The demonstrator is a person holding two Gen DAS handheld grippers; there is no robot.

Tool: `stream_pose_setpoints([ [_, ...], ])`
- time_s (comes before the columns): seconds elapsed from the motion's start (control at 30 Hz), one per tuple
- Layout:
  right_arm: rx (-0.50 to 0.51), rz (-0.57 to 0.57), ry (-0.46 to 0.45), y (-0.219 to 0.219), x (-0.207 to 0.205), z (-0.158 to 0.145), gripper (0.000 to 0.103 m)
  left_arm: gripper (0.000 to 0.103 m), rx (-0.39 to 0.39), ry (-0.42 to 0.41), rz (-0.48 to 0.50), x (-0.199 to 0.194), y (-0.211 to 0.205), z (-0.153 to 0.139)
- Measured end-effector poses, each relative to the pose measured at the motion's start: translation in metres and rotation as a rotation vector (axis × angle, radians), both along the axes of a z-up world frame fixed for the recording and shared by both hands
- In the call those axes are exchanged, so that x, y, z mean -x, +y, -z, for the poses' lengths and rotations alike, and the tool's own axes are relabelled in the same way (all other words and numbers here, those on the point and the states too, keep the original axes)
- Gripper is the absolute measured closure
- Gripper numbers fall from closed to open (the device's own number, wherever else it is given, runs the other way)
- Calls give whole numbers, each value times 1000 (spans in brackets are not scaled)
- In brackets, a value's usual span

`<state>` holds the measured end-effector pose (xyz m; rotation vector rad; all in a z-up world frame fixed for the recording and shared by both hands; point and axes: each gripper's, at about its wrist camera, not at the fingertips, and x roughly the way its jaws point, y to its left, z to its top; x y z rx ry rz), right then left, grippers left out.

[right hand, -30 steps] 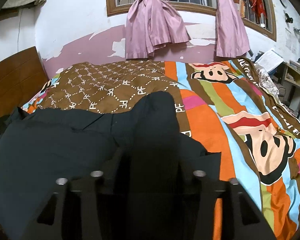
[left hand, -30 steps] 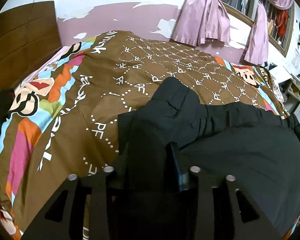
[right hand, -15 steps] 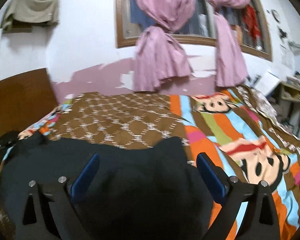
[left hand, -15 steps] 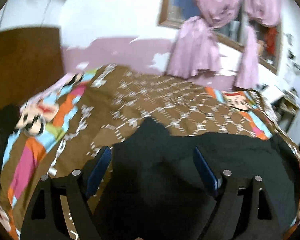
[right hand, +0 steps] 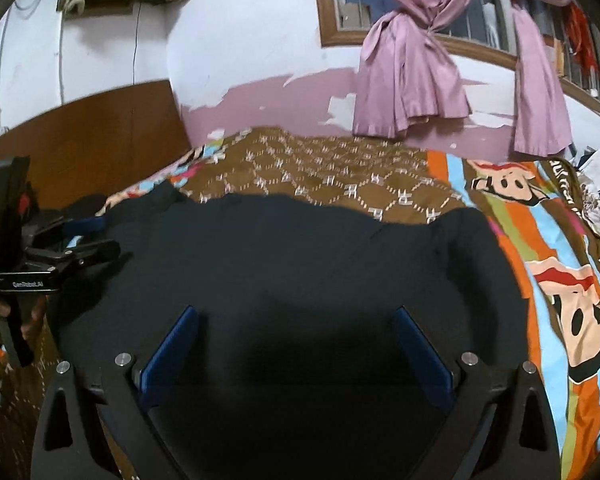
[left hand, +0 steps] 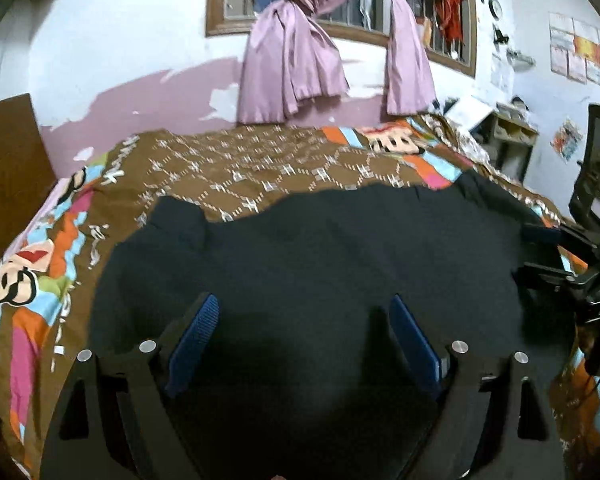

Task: Fold large clothes
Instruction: 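Grasp the folded black jacket edge with both grippers side by side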

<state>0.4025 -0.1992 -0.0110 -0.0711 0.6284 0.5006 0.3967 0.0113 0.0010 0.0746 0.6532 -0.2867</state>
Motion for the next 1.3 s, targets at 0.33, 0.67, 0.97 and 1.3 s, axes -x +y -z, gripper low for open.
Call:
stream_pose_setpoints([
  [0.33, 39, 20, 103, 10, -37, 23, 1, 6, -33, 70, -43, -33, -4, 26],
  [0.67, 7, 146, 203, -4, -91, 27, 0, 3, 1, 78, -153, -59, 11, 17],
  [0.97, 6, 183, 253, -23, -107, 41, 0, 1, 68, 166, -125, -83, 21, 20],
  [1.3, -79, 150, 225, -31, -94, 52, 0, 1, 32, 143, -96, -74, 10, 33],
])
